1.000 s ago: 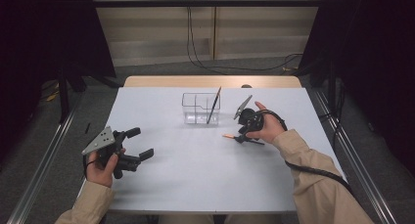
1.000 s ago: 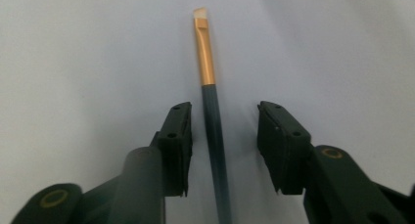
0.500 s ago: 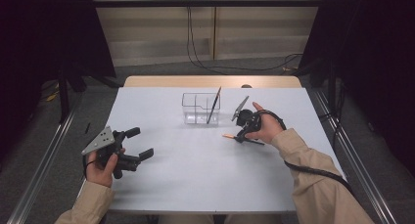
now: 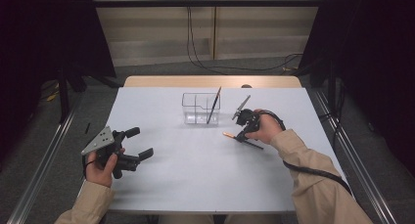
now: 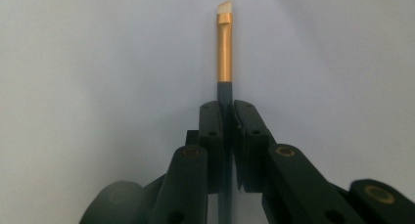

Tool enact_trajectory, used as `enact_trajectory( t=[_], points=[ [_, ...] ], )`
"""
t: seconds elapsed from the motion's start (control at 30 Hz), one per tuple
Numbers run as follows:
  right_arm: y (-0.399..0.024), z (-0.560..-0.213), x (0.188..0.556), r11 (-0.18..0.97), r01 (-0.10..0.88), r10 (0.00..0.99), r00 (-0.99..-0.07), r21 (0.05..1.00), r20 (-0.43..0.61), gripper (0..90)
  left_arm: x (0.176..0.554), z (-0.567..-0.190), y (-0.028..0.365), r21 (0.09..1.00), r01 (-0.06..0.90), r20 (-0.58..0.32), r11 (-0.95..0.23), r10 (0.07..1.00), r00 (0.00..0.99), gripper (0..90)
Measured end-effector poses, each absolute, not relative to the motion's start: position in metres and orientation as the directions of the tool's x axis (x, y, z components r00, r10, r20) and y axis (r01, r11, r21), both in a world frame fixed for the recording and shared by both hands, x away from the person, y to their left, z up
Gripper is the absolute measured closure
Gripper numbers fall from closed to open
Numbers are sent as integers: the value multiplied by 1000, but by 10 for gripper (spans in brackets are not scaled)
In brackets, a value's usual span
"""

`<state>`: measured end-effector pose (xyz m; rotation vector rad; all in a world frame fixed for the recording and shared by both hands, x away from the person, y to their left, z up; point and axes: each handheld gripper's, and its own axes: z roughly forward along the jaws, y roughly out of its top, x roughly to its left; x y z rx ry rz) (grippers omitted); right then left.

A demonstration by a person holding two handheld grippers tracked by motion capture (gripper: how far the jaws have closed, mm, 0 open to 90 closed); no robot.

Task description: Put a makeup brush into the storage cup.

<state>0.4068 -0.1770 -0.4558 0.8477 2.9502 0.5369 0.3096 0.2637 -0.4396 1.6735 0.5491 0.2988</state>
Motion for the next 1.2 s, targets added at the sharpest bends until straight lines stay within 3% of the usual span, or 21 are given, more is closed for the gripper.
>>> enact_trajectory(
  t=[0.73,1.2],
  points=[
    [-167,-453,411,809,528,533,-844,258,57,822,311,-441,262,976,193,-116,-103,509,853,24],
    [-174,-455,408,774,554,559,-825,305,82,836,312,-442,260,974,195,-112,-112,508,854,24]
  ],
)
